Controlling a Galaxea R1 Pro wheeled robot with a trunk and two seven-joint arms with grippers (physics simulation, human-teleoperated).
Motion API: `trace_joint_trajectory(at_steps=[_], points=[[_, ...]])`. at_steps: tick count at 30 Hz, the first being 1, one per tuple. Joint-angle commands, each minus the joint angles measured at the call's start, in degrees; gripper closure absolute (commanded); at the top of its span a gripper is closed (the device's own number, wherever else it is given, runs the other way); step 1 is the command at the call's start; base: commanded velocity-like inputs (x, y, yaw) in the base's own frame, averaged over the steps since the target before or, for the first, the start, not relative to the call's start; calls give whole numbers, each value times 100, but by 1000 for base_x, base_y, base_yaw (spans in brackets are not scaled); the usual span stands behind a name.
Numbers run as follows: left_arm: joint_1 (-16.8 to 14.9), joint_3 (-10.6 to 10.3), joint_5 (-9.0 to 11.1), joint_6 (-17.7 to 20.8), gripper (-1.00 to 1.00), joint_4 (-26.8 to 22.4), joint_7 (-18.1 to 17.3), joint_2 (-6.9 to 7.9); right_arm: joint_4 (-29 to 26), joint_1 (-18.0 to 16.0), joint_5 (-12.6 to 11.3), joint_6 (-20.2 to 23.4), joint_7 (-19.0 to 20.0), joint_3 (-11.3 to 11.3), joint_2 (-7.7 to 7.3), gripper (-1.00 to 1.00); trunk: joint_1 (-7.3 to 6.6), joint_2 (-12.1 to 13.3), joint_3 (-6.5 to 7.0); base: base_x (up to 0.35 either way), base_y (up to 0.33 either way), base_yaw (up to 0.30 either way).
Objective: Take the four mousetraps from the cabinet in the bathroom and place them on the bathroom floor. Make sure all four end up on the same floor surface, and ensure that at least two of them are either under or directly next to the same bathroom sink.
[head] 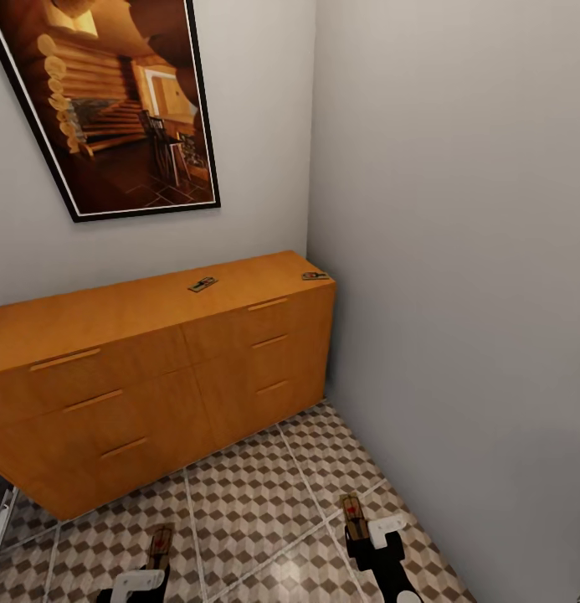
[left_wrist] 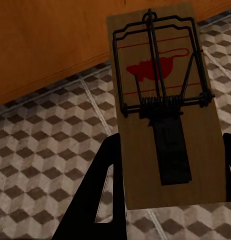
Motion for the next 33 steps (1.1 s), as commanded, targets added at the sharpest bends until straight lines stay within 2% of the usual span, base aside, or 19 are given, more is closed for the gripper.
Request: trace_joint_trajectory(at_steps=[1, 6, 33], points=[[-8, -24, 98, -21, 100, 20, -56, 6, 8, -4, 51, -11, -56, 17, 1, 100, 0, -3, -5, 0, 0, 0], [-8, -22, 193, -18, 100, 20, -56, 19, 9, -4, 51, -22, -52, 21, -15, 100, 0, -3, -5, 0, 0, 0], [-1, -22, 207, -18, 100, 20, -56, 16, 26, -4, 60, -23, -66, 27, -22, 100, 0, -3, -5, 0, 0, 0]])
